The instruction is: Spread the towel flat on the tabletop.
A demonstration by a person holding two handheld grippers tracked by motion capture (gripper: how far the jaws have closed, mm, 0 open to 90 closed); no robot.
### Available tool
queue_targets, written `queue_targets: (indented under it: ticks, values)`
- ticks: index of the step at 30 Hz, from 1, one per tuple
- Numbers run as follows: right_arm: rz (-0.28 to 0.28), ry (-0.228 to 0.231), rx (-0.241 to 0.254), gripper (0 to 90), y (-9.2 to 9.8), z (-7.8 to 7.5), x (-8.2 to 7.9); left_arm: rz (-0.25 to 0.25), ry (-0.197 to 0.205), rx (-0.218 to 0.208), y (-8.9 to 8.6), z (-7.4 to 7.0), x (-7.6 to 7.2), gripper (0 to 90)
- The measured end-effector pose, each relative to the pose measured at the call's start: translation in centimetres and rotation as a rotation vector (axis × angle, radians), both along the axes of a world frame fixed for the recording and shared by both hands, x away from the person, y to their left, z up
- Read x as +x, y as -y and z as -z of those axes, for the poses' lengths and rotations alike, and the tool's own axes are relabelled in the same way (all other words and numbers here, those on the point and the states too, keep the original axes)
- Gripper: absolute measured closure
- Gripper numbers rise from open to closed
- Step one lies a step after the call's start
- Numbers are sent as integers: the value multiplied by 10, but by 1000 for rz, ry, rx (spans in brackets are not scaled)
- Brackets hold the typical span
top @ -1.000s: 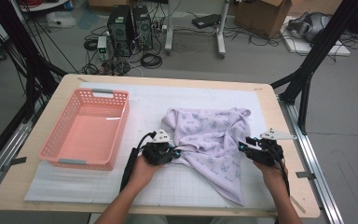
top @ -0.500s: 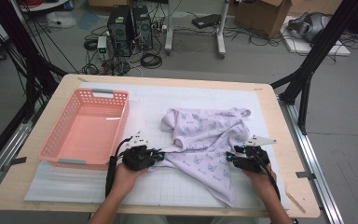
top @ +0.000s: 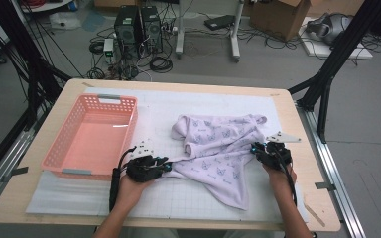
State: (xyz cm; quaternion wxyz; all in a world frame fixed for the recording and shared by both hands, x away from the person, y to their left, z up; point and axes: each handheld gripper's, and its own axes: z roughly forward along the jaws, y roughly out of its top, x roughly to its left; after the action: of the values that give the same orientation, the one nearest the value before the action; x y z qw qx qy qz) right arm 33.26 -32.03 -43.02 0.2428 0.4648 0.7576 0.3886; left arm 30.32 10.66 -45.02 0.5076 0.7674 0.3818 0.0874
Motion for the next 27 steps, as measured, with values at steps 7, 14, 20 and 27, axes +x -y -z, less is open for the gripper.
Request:
queue_targets:
  ticks: [7, 14, 20, 27]
  values:
    - [-61, -32, 10, 661, 7, 3, -36, 11, 10, 2, 7, -1, -1, 478]
    - [-188, -118, 62, 581, -31, 18, -42, 11, 19, 6, 9, -1, -1, 490]
    - [-190, -93, -76, 877, -31, 17, -41, 10, 24, 2, 7, -2, -4, 485]
    - [0, -55, -148, 883, 18, 14, -38, 10, 30, -3, 7, -3, -5, 465]
